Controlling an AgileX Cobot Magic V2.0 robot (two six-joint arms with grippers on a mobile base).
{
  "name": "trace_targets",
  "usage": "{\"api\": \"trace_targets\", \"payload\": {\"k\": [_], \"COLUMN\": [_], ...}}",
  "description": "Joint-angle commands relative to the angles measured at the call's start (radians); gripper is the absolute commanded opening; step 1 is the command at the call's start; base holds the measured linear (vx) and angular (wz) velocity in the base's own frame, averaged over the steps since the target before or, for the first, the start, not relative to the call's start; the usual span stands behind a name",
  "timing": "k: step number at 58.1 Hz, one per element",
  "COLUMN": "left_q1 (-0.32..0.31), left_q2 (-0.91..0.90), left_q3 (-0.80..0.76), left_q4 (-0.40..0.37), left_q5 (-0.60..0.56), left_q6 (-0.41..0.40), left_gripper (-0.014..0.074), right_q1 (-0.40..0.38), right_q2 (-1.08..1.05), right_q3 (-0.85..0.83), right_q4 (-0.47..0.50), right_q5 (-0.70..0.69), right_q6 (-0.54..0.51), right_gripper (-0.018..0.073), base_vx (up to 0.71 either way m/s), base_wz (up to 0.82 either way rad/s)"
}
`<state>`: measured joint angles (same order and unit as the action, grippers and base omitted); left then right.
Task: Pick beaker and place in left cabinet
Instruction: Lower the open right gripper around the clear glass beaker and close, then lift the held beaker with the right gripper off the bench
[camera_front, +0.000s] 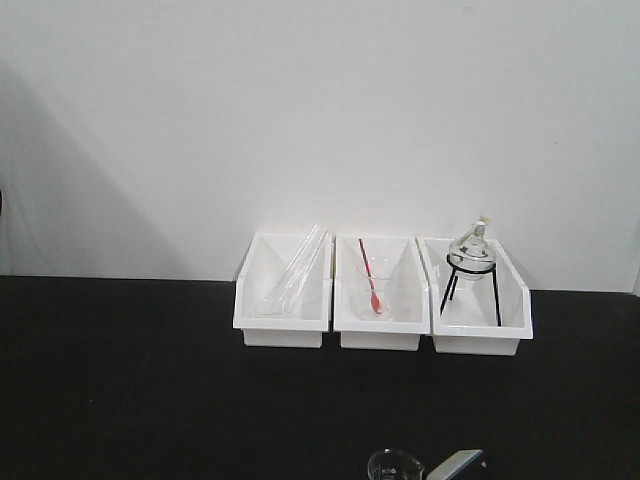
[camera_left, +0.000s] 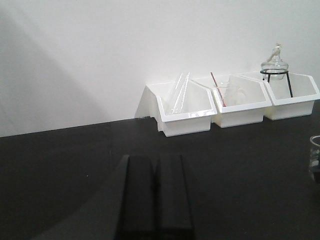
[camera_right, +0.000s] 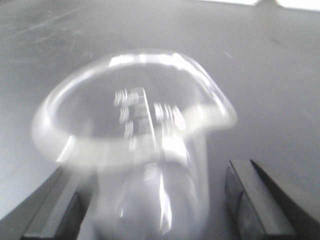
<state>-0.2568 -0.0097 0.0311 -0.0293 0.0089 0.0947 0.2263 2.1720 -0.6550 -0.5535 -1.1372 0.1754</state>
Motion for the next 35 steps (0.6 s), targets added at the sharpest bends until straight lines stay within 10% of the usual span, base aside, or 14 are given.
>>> {"api": "trace_targets", "payload": {"k": [1,21,35], "left_q1": [-0.003,-0.003,-0.003], "left_q2": [-0.018,-0.018,-0.018], "left_q3": [0.016,0.016,0.016], "left_q4": [-0.007,-0.007,-0.007], "left_q5": [-0.084,-0.084,-0.084], "left_q6": [-0.004,-0.004,-0.004], "left_gripper": [0.0001,0.0001,0.0001], "right_q1": [0.006,0.008,0.008], "right_q2": [-0.013,0.022,-0.006], "right_q3": [-0.062,-0.135,-0.134], "right_q4": [0.027,0.107,0.082], "right_q5": [-0.209,-0.209,-0.209], "right_q6": [-0.005,-0.005,0.012], "right_gripper": [0.0585,0.0540,0.0147], "base_vx": [0.00,0.00,0.00], "base_wz": [0.00,0.00,0.00]}}
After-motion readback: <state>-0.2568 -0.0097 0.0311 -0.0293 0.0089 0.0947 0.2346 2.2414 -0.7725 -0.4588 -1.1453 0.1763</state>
